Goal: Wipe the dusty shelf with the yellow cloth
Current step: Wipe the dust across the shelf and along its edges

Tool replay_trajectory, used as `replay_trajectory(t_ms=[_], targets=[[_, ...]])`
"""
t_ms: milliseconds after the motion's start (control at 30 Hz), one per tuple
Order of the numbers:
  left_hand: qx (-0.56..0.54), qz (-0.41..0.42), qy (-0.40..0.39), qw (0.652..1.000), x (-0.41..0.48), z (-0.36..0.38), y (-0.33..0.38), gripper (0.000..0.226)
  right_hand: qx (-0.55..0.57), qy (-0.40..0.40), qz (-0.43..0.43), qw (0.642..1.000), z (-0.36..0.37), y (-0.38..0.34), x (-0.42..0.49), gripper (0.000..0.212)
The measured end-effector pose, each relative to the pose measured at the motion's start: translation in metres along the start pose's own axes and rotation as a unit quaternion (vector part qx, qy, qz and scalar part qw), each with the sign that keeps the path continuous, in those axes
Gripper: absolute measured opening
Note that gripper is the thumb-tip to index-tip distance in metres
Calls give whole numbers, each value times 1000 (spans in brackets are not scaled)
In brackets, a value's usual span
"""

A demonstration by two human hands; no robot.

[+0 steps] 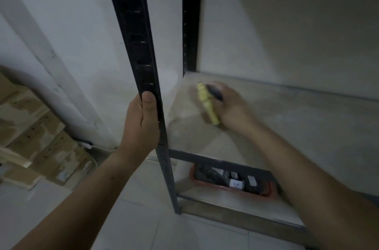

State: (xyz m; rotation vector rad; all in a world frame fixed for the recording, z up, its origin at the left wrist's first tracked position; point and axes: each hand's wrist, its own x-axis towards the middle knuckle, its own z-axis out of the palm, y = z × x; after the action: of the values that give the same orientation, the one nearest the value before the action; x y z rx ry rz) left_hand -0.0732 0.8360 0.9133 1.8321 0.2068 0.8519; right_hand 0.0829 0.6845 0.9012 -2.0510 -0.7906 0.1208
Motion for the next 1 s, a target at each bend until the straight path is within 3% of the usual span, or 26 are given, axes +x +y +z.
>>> replay_trajectory(t_ms=[67, 133, 200, 267, 300, 367, 433, 500, 567, 633, 667, 733, 800, 867, 933, 1000], targets=[[-1, -5, -1, 1000, -1, 0, 3, 76, -48, 77, 30, 995, -59, 29, -27, 28], [-15, -27, -7, 1000, -3, -1, 7, 70, -94, 81, 61, 990, -116, 56, -59, 17], [-39, -49, -25, 998, -5, -4, 10, 68, -185, 117, 90, 972, -159, 87, -90, 24], [-33, -58, -40, 997, -6, -8, 13, 67, -287, 107, 223, 925, -175, 111, -116, 23], [-23, -58, -45, 997, -7, -9, 15, 65, -326, 123, 255, 902, -173, 115, -125, 28], [-15, -61, -49, 997, -7, -11, 15, 58, -344, 152, 262, 889, -145, 103, -136, 30], [-17, -65, -54, 996, -7, -13, 14, 54, -340, 204, 220, 891, -93, 71, -134, 24], [-21, -68, -56, 996, -6, -13, 14, 52, -313, 172, 130, 925, -30, 27, -129, 12], [-22, -71, -50, 996, -6, -13, 15, 48, -217, 31, 38, 975, 31, -16, -140, 26], [-19, -67, -50, 996, -5, -12, 16, 49, -93, -97, -25, 991, 46, -34, -155, 47], [-16, -65, -52, 996, -5, -12, 16, 50, -25, -108, -11, 994, 32, -35, -160, 53], [-20, -60, -53, 997, -5, -12, 14, 52, 44, -28, 30, 998, -13, -15, -158, 55], [-29, -56, -50, 997, -6, -11, 12, 51, -21, 103, 72, 992, -70, 22, -140, 47], [-37, -53, -42, 997, -5, -9, 10, 50, -174, 166, 133, 962, -126, 65, -114, 36], [-38, -50, -33, 997, -4, -8, 6, 51, -284, 134, 225, 922, -163, 104, -90, 37], [-33, -45, -31, 998, -4, -8, 3, 55, -305, 110, 261, 909, -168, 120, -70, 36]])
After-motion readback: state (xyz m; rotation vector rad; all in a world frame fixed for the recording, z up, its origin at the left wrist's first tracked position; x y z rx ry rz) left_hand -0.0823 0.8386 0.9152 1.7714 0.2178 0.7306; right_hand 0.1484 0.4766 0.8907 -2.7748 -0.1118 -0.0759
